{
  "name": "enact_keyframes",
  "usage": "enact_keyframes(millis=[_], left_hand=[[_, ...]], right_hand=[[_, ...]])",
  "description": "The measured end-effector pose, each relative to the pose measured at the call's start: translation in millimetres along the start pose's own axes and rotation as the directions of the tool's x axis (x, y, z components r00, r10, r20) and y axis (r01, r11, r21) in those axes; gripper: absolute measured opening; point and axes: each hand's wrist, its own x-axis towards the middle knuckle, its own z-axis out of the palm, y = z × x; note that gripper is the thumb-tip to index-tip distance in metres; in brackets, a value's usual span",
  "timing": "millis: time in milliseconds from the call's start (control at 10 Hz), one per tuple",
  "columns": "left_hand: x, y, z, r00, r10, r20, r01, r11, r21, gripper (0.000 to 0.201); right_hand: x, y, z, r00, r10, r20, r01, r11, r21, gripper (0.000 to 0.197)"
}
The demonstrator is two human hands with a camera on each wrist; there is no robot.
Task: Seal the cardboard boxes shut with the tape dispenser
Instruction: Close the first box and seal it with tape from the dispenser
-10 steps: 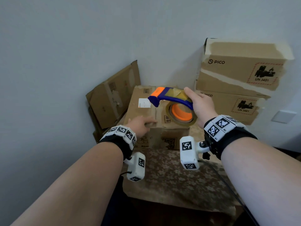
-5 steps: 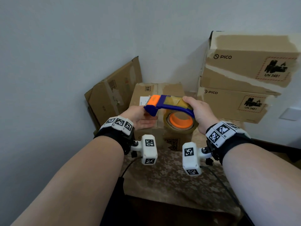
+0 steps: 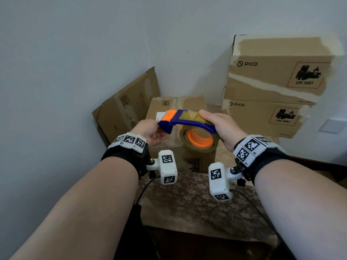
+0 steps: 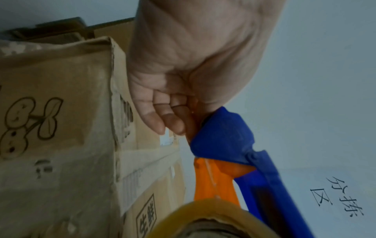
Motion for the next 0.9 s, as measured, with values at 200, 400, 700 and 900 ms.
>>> enact_keyframes(millis=[200, 400, 700, 900], left_hand=[[-5, 5, -1, 0.991, 0.087, -0.103, -0.074, 0.99, 0.12, 0.014], [-11, 6, 5, 0.969, 0.183, -0.166, -0.139, 0.96, 0.244, 0.024], [8, -1, -42, 0.942, 0.239, -0.234, -0.152, 0.93, 0.336, 0.031], [6, -13, -48, 0.944, 0.188, -0.271, -0.088, 0.936, 0.342, 0.032]], right_hand=[[-3, -23, -9, 0.998, -0.035, 0.059, 0.042, 0.991, -0.124, 0.037], [-13, -33, -12, 0.996, -0.046, 0.075, 0.06, 0.978, -0.202, 0.036], [-21, -33, -40, 1.0, 0.016, 0.018, -0.012, 0.981, -0.195, 0.053], [-23, -35, -35, 0.998, 0.011, 0.058, 0.007, 0.953, -0.302, 0.045]])
